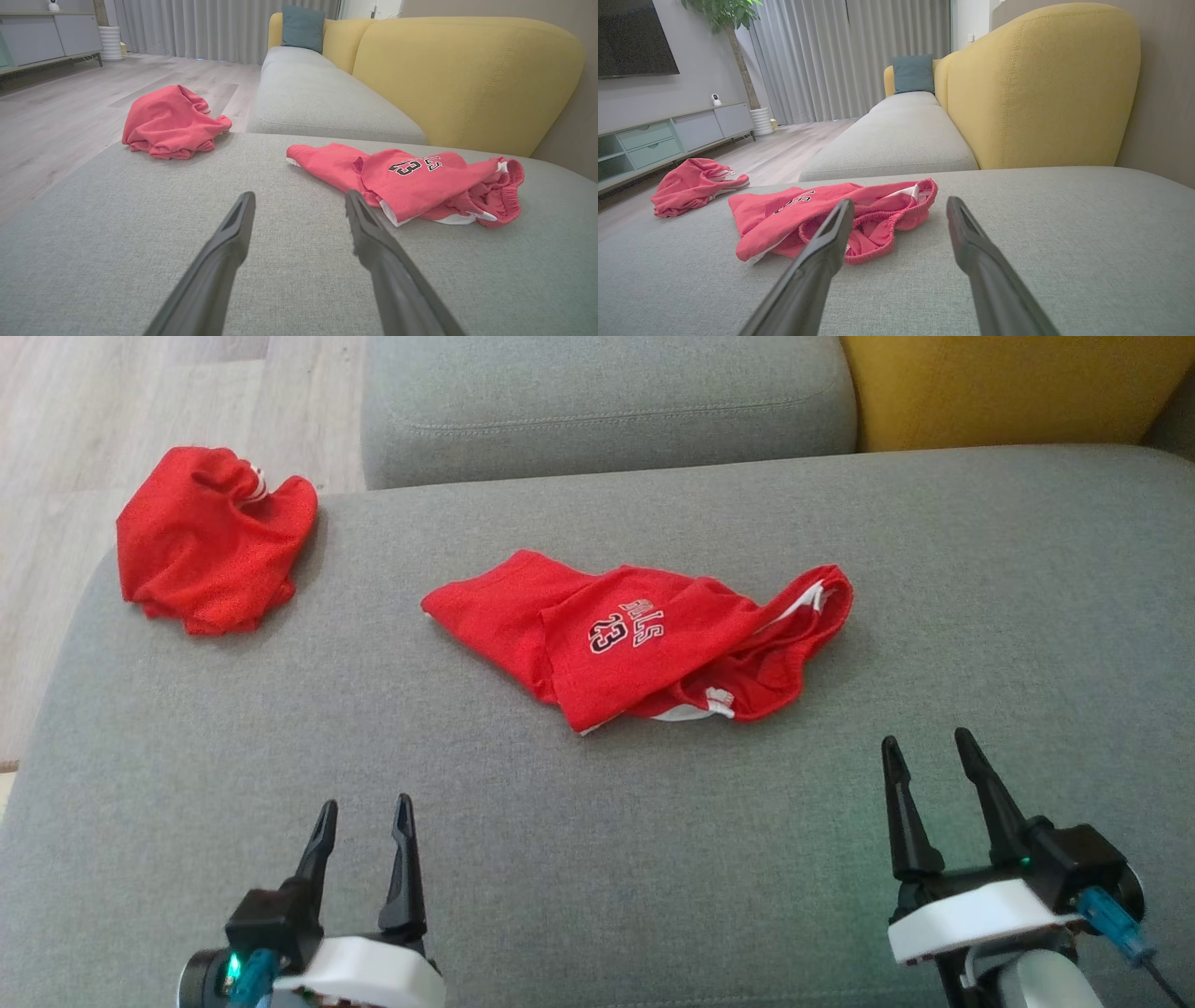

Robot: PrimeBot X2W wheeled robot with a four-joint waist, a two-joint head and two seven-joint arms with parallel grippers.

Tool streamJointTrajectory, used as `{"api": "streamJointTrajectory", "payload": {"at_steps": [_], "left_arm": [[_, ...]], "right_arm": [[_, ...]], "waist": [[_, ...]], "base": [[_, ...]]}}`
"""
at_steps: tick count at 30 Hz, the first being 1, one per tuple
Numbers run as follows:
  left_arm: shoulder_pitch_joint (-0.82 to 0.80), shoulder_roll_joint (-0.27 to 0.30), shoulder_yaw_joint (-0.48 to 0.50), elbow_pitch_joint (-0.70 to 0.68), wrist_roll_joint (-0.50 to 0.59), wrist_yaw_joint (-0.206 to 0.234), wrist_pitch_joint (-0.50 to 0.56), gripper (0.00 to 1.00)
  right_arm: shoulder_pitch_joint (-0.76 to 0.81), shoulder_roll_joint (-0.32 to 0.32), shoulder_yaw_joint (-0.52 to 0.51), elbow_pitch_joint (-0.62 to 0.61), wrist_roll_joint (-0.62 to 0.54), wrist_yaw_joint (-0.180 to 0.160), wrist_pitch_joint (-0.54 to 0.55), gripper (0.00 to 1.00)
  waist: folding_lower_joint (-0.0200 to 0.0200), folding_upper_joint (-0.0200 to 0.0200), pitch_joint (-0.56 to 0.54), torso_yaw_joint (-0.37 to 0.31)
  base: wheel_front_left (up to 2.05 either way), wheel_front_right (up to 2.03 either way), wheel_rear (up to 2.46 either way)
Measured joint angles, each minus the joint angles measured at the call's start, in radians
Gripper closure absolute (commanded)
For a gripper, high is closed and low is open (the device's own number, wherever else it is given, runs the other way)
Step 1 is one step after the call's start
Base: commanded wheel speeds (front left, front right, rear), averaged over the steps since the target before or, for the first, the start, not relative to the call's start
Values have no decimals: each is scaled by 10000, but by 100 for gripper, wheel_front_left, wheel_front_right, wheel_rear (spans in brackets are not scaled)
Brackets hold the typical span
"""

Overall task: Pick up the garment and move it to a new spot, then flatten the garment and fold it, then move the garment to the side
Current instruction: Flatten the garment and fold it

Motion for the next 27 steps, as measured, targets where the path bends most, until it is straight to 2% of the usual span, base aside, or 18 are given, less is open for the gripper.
{"api": "streamJointTrajectory", "payload": {"at_steps": [27], "left_arm": [[199,-217,297,107,295,-274,0,0]], "right_arm": [[-3,0,0,13,0,0,0,0]], "waist": [[0,0,89,-69]], "base": [[0,0,0]]}}
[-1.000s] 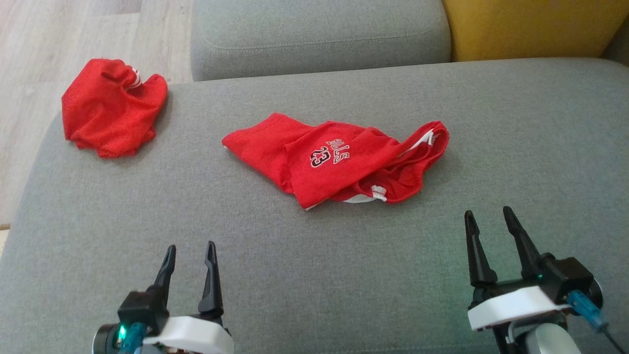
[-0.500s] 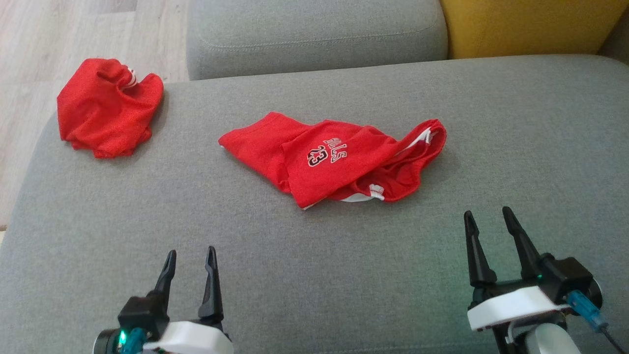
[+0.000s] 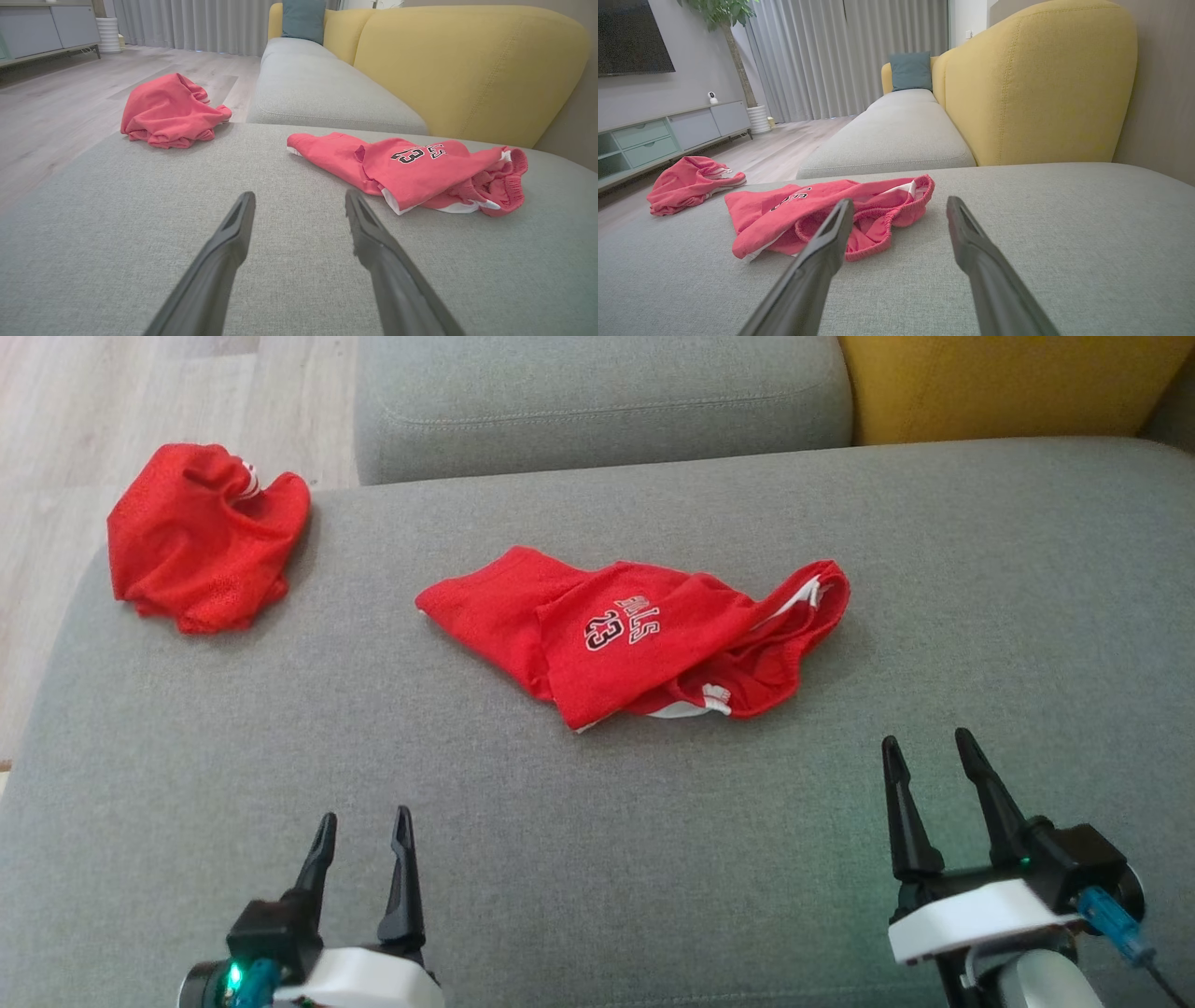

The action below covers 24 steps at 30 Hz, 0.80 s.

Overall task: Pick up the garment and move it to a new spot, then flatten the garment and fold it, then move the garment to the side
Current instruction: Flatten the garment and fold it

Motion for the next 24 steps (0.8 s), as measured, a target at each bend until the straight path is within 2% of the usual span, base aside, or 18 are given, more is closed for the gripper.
{"api": "streamJointTrajectory", "payload": {"at_steps": [8,15,24], "left_arm": [[-348,-2,-326,608,364,-470,0,0],[-2530,-46,-1381,2142,382,-1151,0,0],[-4089,-67,-1680,3900,-280,-1149,73,0]], "right_arm": [[-30,0,23,-59,0,0,0,0],[-574,0,184,-180,92,0,0,0],[-941,0,180,-334,263,0,0,0]], "waist": [[0,0,324,-99],[0,0,1166,-581],[1,0,2269,-1486]], "base": [[0,0,0],[0,0,0],[0,0,0]]}}
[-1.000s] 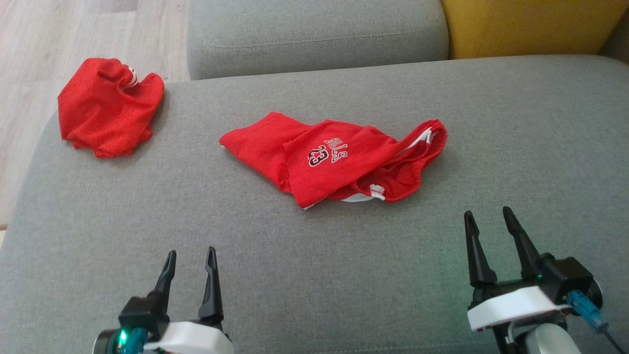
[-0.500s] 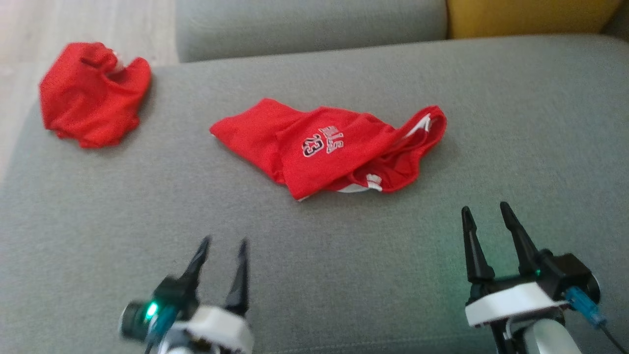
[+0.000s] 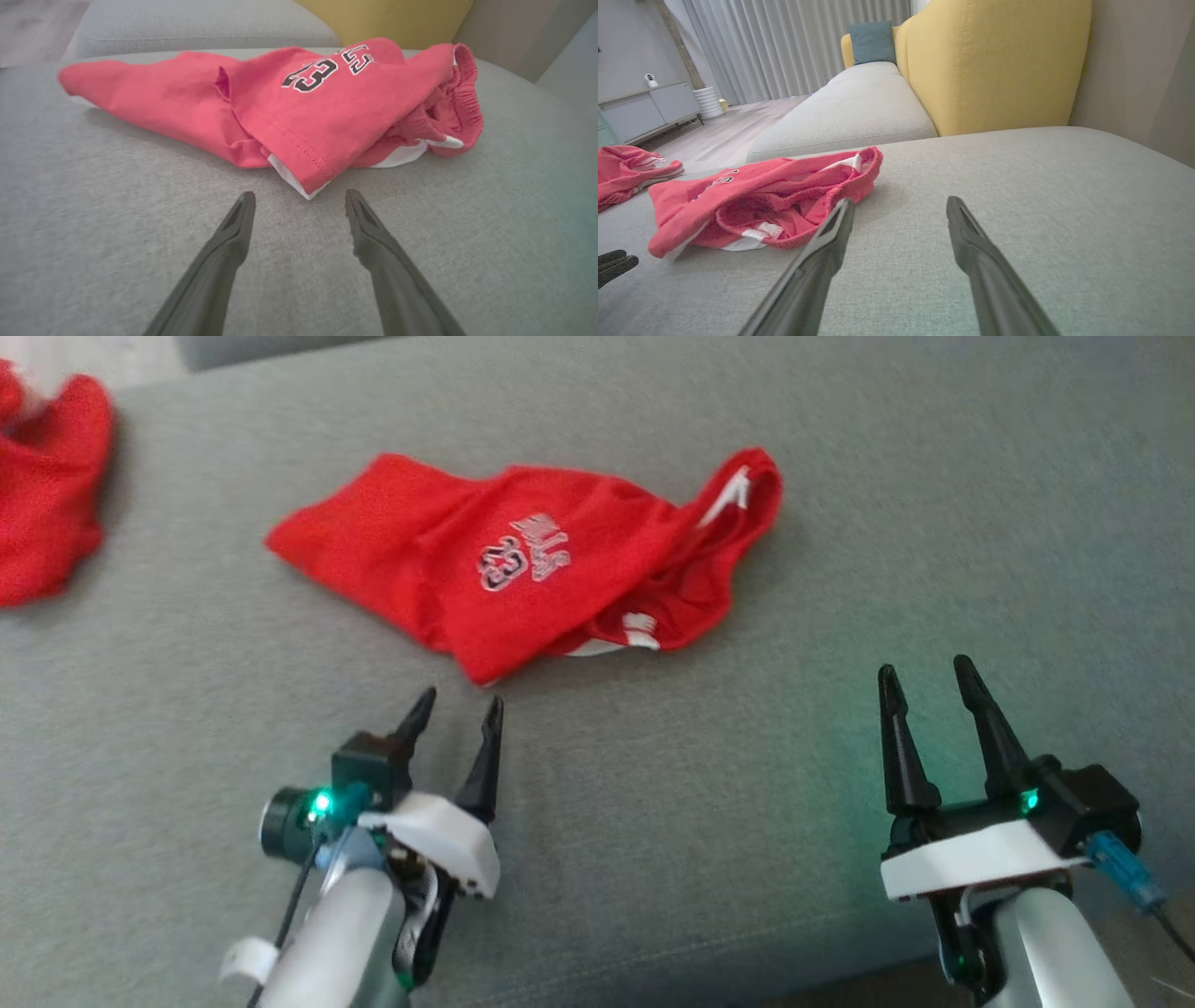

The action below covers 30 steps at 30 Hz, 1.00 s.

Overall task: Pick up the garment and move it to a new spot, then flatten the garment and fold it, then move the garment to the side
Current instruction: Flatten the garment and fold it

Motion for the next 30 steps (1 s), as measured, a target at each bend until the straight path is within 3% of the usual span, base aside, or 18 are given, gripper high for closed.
{"api": "streamJointTrajectory", "payload": {"at_steps": [10,16,20,30], "left_arm": [[-716,-13,-178,431,-353,-10,-59,0],[-639,-21,-410,-337,-489,-65,-63,52],[-469,-23,-562,-775,-525,6,-73,64],[-561,-23,-516,-403,-502,109,-73,86]], "right_arm": [[-179,0,-10,-88,182,0,0,0],[-179,0,-71,-92,182,0,0,0],[-178,0,0,-90,182,0,0,0],[-181,0,127,-88,180,0,0,0]], "waist": [[1,0,588,-590],[0,0,462,-430],[0,0,348,-306],[0,0,243,-510]], "base": [[0,0,0],[0,0,0],[0,0,0],[0,0,0]]}}
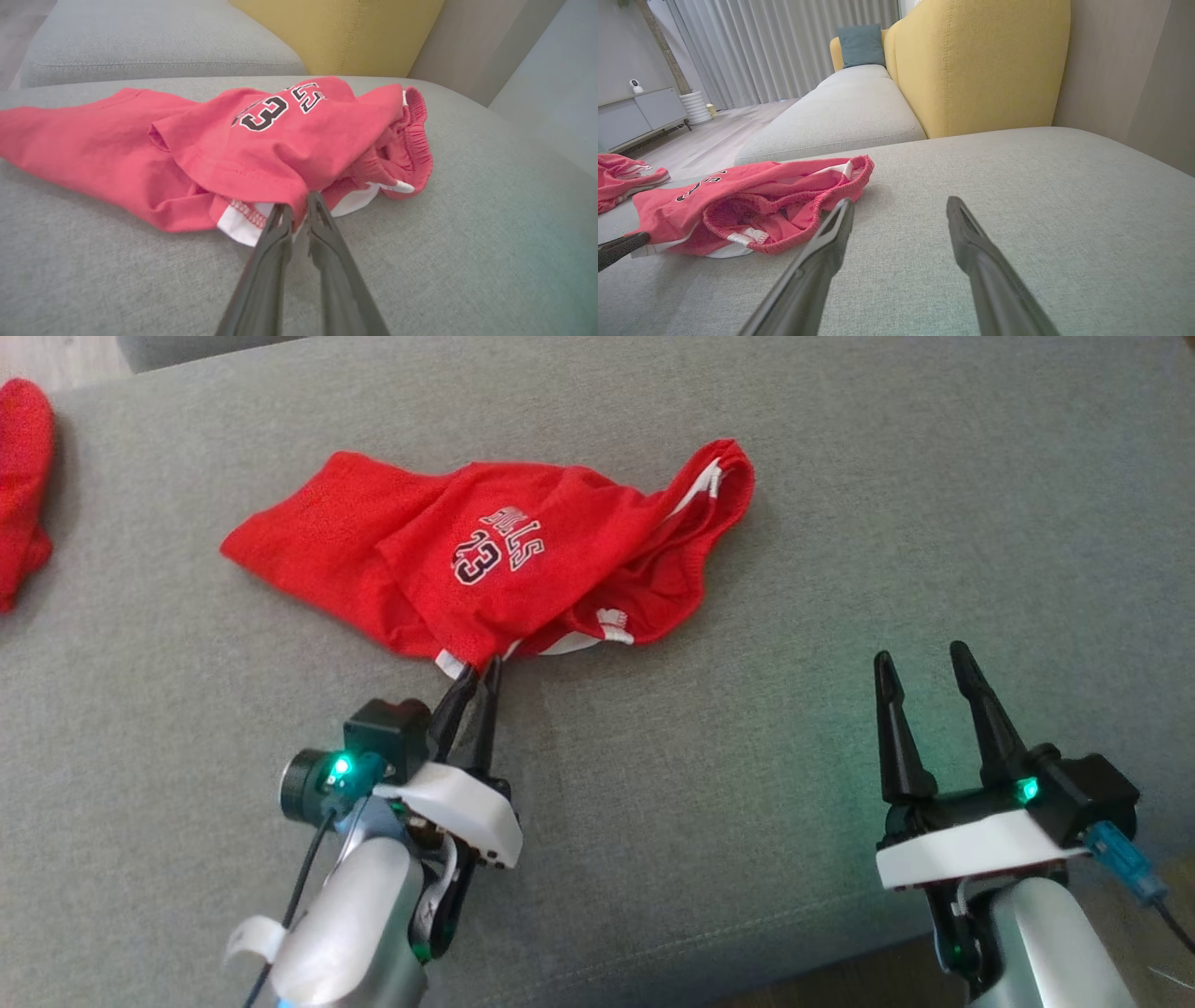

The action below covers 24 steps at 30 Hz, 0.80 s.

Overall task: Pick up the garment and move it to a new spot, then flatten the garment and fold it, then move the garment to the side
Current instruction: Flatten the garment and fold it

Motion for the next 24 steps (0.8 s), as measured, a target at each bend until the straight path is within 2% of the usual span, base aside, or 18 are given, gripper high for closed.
{"api": "streamJointTrajectory", "payload": {"at_steps": [3,12,16,21,24], "left_arm": [[-123,0,184,-21,159,6,0,100],[144,-4,401,-1549,594,-113,-2,100],[915,0,397,-3085,825,-282,-2,100],[1697,15,226,-5246,1218,-286,-2,100],[1999,92,234,-6042,1312,-278,-48,100]], "right_arm": [[0,0,-6,12,0,0,0,0],[66,0,-136,29,-4,0,0,0],[90,0,-132,31,-2,0,0,0],[103,0,-67,36,0,0,0,0],[132,0,-65,36,0,0,0,0]], "waist": [[0,0,-68,-51],[0,0,-462,268],[0,0,-714,639],[0,0,-1018,1043],[0,0,-1111,1161]], "base": [[0,0,0],[0,0,0],[0,0,0],[0,0,0],[0,0,0]]}}
